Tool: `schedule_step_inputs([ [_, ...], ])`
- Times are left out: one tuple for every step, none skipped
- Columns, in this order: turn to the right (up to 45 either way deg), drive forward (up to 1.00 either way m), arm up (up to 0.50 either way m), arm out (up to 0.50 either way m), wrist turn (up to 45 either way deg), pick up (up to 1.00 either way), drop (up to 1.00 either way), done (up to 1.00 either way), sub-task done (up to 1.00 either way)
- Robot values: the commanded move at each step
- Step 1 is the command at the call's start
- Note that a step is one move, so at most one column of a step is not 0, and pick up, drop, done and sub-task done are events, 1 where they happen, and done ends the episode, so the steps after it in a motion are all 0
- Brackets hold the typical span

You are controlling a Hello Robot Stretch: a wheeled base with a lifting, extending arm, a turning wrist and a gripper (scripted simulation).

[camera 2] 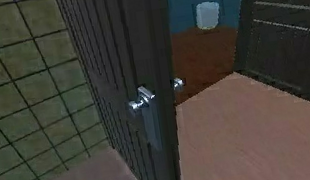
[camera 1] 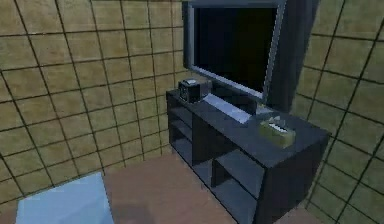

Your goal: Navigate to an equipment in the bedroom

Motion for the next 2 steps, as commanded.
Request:
schedule_step_inputs([
  [30.0,0.00,0.00,0.00,0.0,0.00,0.00,0.00,0.00],
  [0.0,0.25,0.00,0.00,0.0,0.00,0.00,0.00,0.00],
])
